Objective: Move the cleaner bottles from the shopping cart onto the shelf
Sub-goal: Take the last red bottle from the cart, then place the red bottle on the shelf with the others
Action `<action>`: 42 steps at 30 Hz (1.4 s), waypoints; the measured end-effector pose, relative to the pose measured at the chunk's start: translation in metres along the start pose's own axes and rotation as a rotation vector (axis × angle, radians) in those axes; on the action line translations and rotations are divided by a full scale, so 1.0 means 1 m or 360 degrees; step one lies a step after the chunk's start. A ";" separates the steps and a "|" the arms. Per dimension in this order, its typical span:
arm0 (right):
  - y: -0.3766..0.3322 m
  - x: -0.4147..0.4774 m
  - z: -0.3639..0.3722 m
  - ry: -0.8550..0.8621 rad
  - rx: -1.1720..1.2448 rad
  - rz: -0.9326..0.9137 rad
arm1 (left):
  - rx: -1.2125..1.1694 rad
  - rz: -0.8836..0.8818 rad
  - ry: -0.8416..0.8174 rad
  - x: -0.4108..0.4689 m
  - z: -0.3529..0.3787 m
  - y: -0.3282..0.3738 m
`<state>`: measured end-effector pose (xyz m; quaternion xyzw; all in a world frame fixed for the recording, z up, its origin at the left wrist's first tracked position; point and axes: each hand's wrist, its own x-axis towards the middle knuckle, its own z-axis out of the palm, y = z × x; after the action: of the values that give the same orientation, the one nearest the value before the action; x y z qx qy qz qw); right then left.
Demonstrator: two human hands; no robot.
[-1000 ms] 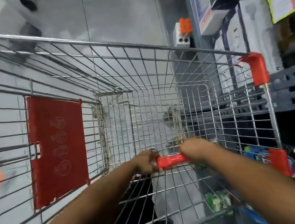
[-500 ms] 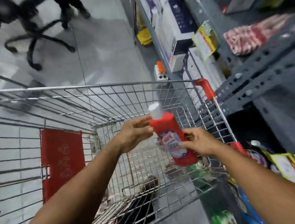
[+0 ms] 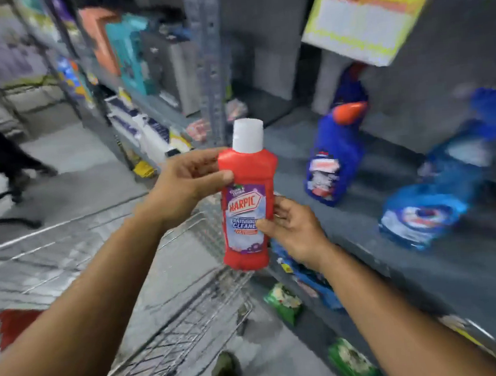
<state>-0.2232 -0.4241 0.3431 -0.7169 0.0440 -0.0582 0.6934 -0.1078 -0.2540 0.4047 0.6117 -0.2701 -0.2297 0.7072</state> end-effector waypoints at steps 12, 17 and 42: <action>-0.006 -0.259 -0.180 0.1082 -0.0094 -0.0191 | -0.0034 0.0210 -0.0801 -0.015 0.313 -0.018; -0.001 -0.314 -0.227 0.1395 -0.0129 -0.0268 | -0.0033 0.0226 -0.0969 -0.018 0.409 -0.028; 0.009 -0.564 -0.303 0.2808 -0.0630 0.0149 | 0.0314 0.0271 -0.1843 -0.168 0.558 -0.116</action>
<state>-0.8244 -0.6427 0.3307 -0.5153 0.5979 -0.5497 0.2735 -0.6028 -0.5749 0.3324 0.4258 -0.6801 -0.4425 0.4005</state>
